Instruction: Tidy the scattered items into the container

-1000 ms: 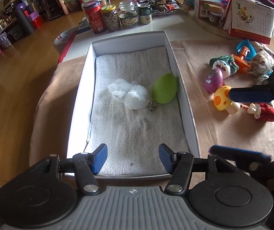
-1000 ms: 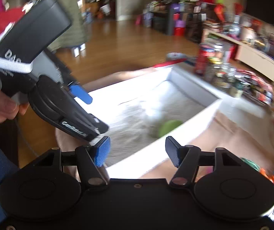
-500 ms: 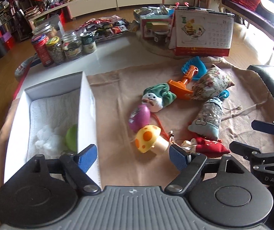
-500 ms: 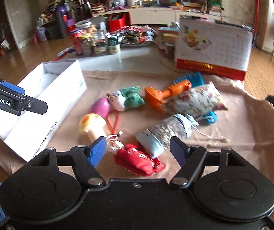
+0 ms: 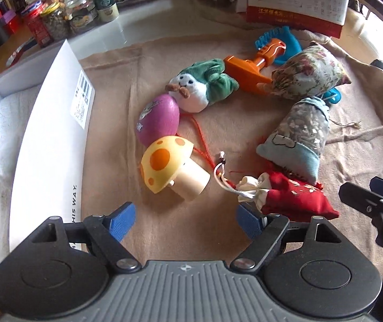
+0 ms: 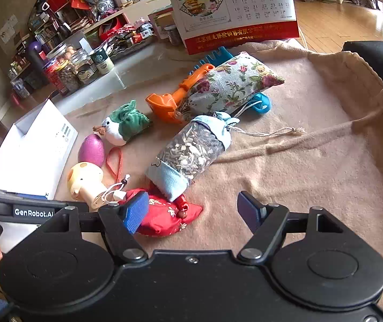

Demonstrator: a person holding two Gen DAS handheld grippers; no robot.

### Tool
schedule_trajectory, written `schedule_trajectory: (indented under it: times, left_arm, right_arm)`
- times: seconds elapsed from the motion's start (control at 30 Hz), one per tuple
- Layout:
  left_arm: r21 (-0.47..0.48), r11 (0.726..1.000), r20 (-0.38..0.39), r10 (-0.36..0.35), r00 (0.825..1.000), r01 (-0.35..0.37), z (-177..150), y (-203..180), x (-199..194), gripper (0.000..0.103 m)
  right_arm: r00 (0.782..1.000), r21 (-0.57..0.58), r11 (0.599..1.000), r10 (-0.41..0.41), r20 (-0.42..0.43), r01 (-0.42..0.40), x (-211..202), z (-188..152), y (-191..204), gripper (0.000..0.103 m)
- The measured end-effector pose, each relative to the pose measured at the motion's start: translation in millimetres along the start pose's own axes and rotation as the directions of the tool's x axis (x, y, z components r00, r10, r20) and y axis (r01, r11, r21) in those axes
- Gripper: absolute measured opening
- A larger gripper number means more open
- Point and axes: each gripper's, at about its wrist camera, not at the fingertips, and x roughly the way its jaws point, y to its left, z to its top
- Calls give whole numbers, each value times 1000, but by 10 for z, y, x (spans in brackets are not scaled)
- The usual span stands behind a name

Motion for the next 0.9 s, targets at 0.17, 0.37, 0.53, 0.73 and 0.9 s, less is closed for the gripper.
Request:
schedule_trajectory:
  times: [0.17, 0.37, 0.53, 0.73, 0.9]
  left_arm:
    - [-106, 994, -44, -43, 998, 38, 37, 221, 156, 83]
    - [-260, 963, -41, -78, 996, 65, 150, 545, 194, 83]
    - [-264, 961, -42, -103, 994, 88, 182, 546, 221, 83]
    - [-203, 972, -62, -131, 989, 116, 176, 348, 341, 83]
    - [-217, 959, -63, -198, 978, 180, 215, 286, 447, 83]
  right_arm:
    - [998, -1, 999, 52, -26, -52, 115, -1, 65, 72]
    - [999, -125, 992, 31, -38, -35, 232, -86, 333, 72]
    - [998, -253, 967, 7, -63, -23, 349, -232, 555, 57]
    - [996, -351, 936, -44, -82, 12, 293, -395, 671, 53]
    - [993, -325, 945, -10, -115, -28, 177, -496, 607, 53]
